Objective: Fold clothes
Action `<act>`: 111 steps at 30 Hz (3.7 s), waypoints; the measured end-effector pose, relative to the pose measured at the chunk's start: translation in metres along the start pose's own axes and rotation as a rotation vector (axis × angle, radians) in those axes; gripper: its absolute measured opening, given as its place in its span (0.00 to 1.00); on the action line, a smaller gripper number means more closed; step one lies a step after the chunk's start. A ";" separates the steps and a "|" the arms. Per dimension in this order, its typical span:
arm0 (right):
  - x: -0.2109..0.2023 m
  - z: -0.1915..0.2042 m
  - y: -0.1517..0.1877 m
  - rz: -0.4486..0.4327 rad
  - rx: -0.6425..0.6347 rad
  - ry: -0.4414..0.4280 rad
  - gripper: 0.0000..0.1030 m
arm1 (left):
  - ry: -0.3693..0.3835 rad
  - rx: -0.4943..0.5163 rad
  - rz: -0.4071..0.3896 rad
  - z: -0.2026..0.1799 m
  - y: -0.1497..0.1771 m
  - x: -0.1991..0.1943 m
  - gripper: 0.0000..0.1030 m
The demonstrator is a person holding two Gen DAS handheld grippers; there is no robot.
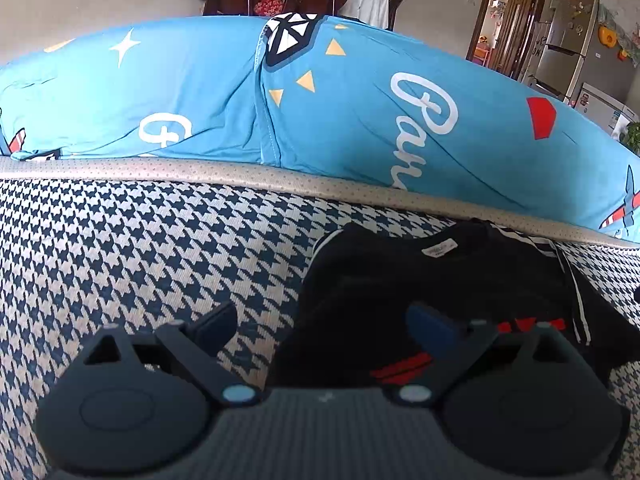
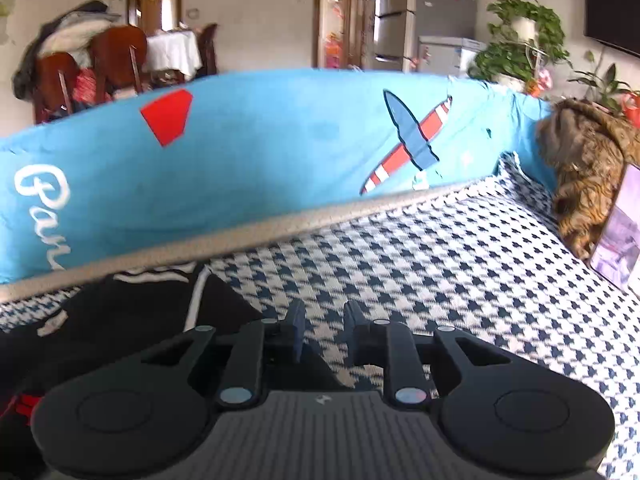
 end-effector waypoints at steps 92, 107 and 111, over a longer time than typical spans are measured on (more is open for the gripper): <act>-0.086 0.295 0.152 -0.047 -0.840 -0.670 0.73 | 0.007 -0.372 0.120 0.149 -0.016 -0.042 1.00; -0.080 0.262 0.070 0.080 -0.294 -0.822 0.24 | 0.001 -0.386 0.122 0.153 -0.016 -0.044 1.00; -0.094 0.226 0.011 -0.050 -0.013 -0.877 0.24 | 0.000 -0.377 0.124 0.152 -0.015 -0.044 1.00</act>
Point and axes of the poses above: each gripper's, at about its wrist camera, not at the fingertips, and x roughly the way its jaws point, z to its left, y to its underside, the point moved 8 cm from there along x, roughly the way its jaws point, and after that the axes turned 2 degrees about -x, right-handed, at the moved point
